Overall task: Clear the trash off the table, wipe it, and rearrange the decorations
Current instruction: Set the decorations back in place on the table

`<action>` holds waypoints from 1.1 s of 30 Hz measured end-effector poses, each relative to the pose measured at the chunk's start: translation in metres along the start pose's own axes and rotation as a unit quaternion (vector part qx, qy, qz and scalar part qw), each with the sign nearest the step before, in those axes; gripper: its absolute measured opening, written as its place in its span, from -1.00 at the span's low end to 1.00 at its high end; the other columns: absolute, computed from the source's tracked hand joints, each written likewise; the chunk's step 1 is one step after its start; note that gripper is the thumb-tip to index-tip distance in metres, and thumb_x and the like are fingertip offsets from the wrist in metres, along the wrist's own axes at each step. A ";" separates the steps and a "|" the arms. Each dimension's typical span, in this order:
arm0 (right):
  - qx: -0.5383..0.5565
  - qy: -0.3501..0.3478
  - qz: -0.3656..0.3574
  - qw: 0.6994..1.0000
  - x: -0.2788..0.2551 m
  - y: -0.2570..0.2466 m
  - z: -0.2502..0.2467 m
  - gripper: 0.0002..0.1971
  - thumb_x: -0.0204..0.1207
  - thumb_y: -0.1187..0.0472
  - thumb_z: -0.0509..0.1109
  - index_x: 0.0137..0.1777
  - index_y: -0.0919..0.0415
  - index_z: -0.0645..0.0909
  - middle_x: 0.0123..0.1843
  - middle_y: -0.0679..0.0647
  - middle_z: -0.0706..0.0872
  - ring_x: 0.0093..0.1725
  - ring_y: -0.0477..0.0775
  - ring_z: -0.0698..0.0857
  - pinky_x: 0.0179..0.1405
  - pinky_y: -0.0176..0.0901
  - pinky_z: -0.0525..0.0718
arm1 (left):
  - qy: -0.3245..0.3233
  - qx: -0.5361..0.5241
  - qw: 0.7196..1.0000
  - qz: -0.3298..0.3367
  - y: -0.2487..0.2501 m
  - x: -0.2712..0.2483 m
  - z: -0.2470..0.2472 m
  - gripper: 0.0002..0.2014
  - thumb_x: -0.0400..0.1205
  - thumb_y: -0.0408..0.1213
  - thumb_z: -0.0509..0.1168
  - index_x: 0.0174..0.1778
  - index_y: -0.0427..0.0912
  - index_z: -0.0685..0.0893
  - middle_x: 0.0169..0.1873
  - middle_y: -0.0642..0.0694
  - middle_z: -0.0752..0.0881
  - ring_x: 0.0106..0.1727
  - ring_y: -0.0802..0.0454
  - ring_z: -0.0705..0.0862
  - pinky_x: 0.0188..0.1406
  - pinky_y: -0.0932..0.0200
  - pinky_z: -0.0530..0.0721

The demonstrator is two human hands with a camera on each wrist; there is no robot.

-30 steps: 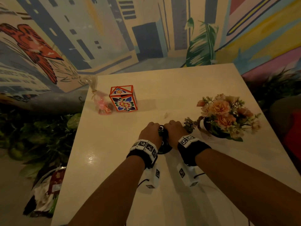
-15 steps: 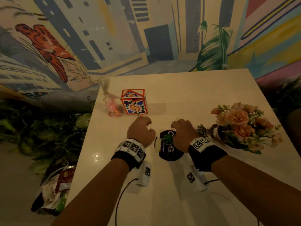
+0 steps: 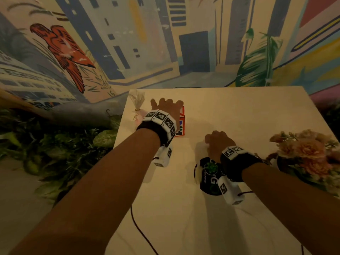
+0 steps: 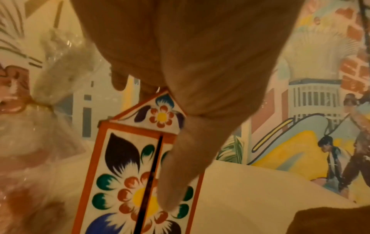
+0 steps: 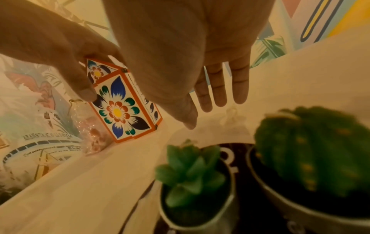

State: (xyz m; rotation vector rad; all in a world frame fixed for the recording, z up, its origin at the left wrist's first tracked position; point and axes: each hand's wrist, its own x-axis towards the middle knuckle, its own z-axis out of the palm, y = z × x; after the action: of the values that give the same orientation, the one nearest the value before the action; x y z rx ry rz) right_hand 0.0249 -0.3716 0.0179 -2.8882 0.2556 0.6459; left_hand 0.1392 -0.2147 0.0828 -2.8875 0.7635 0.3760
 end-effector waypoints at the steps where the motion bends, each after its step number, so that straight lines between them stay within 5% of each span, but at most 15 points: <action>1: 0.010 0.009 0.001 1.000 0.001 -0.003 -0.001 -0.62 0.57 0.22 0.17 0.39 0.12 0.39 0.36 0.17 0.42 0.39 0.23 0.39 0.34 0.07 0.49 | 0.007 -0.016 1.000 0.002 -0.001 0.003 0.003 -0.23 0.38 -0.21 0.47 0.49 0.03 0.28 0.36 -0.14 0.43 0.44 -0.24 0.37 0.43 -0.31 0.26; 4: 0.089 0.057 -0.010 0.994 0.004 -0.019 -0.007 -0.44 0.52 0.19 0.33 0.52 0.08 0.29 0.45 0.14 0.42 0.45 0.21 0.39 0.37 0.07 0.48 | 0.051 -0.054 0.997 0.029 -0.003 0.007 0.007 -0.47 0.41 -0.27 0.46 0.30 -0.02 0.51 0.15 -0.12 0.58 0.21 -0.20 0.58 0.09 -0.07 0.56; 9: 0.285 0.122 -0.068 0.948 0.015 -0.056 -0.026 0.02 0.33 0.13 0.59 0.66 0.07 -0.01 0.56 0.11 0.42 0.47 0.15 0.47 0.41 -0.01 0.45 | 0.061 -0.066 0.994 0.058 -0.003 0.009 0.007 -0.68 0.45 -0.21 0.44 0.13 -0.05 0.68 0.01 -0.09 0.71 0.06 -0.14 0.69 -0.03 0.05 0.61; 16: 0.248 0.172 -0.068 0.951 0.030 -0.069 -0.036 -0.43 0.48 0.20 0.44 0.47 0.08 0.35 0.32 0.17 0.60 0.24 0.22 0.62 0.19 -0.05 0.53 | 0.078 -0.089 0.993 0.031 -0.010 0.005 0.013 -0.84 0.51 -0.23 0.36 0.00 -0.09 0.67 -0.08 -0.16 0.75 -0.04 -0.19 0.72 -0.18 0.08 0.59; 29: 0.196 0.114 -0.100 0.969 -0.024 -0.056 -0.028 -0.54 0.35 0.18 0.54 0.21 0.12 0.46 0.09 0.16 0.70 -0.11 0.12 0.58 -0.14 -0.15 0.47 | 0.045 -0.091 0.992 0.073 0.014 -0.061 0.021 -0.76 0.48 -0.16 0.41 0.04 -0.08 0.70 -0.10 -0.12 0.75 -0.03 -0.15 0.72 -0.11 0.04 0.65; 33: 0.190 0.107 -0.108 0.970 -0.044 -0.052 -0.019 -0.53 0.34 0.16 0.55 0.20 0.12 0.45 0.09 0.15 0.69 -0.03 0.18 0.65 -0.07 -0.07 0.60 | 0.036 -0.087 0.992 0.088 0.021 -0.080 0.027 -0.72 0.50 -0.22 0.39 0.14 -0.06 0.67 -0.05 -0.11 0.74 0.00 -0.15 0.72 -0.11 0.05 0.63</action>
State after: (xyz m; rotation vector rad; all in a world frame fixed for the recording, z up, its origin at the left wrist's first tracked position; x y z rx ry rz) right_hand 0.0043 -0.3190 0.0602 -2.5610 0.0767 0.2176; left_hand 0.0556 -0.1907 0.0770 -3.0177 1.0509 0.3755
